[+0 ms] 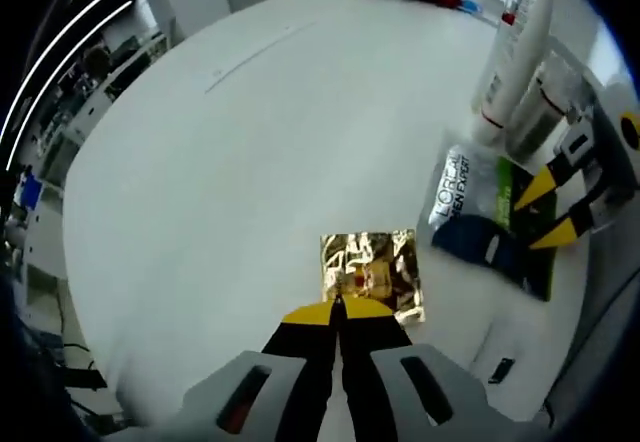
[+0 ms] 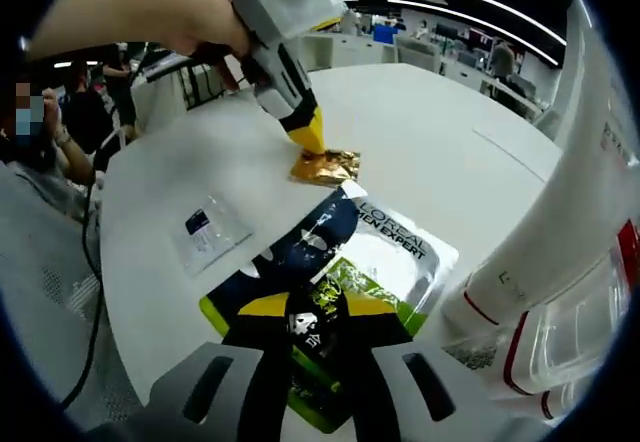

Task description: Arrange the skincare products in the storage area until every visible bottle or jar stands upright without overlapping.

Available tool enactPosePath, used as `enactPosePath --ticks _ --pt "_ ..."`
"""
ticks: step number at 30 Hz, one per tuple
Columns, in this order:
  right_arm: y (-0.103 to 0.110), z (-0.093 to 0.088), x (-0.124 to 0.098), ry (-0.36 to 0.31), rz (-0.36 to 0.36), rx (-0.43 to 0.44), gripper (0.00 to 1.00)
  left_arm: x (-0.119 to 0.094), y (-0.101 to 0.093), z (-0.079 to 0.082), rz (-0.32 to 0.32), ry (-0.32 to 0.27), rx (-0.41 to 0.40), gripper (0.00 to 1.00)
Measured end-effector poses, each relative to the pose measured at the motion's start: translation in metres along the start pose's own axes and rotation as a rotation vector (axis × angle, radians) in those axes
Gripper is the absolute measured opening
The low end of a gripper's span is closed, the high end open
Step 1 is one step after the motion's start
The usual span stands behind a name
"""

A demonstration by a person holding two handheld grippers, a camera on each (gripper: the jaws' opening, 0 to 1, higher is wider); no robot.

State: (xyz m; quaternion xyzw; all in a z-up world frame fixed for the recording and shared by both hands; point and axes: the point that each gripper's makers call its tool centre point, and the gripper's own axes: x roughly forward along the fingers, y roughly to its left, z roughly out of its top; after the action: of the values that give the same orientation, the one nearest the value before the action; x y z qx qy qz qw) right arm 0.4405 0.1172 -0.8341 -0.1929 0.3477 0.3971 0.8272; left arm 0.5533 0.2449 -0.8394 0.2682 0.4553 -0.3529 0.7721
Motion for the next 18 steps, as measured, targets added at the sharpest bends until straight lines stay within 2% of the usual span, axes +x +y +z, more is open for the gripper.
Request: enactPosePath --ticks 3,6,8,9,10,12,14,18 --pt "0.0 0.0 0.0 0.003 0.002 -0.005 0.19 -0.005 -0.004 -0.008 0.006 0.008 0.003 0.05" --pt "0.002 0.001 0.0 -0.008 0.025 0.032 0.22 -0.007 -0.005 -0.009 0.012 -0.001 -0.045 0.05" --pt "0.003 0.004 0.0 -0.024 0.038 0.062 0.33 -0.008 -0.006 -0.002 0.008 -0.064 -0.079 0.05" --pt "0.001 0.004 -0.001 -0.022 0.031 0.055 0.38 -0.012 -0.002 0.001 0.032 -0.094 -0.135 0.05" --pt "0.0 0.006 -0.004 -0.031 0.029 0.048 0.39 -0.019 -0.004 0.005 0.046 -0.115 -0.15 0.05" --pt "0.0 0.01 -0.008 -0.041 0.029 0.041 0.39 -0.026 -0.007 0.002 0.064 -0.119 -0.138 0.06" --pt "0.001 0.01 -0.012 -0.043 0.034 0.035 0.39 -0.028 -0.007 0.001 0.086 -0.117 -0.146 0.14" --pt "0.001 0.007 -0.015 -0.043 0.035 0.032 0.41 -0.031 -0.021 -0.001 0.092 -0.129 -0.151 0.27"
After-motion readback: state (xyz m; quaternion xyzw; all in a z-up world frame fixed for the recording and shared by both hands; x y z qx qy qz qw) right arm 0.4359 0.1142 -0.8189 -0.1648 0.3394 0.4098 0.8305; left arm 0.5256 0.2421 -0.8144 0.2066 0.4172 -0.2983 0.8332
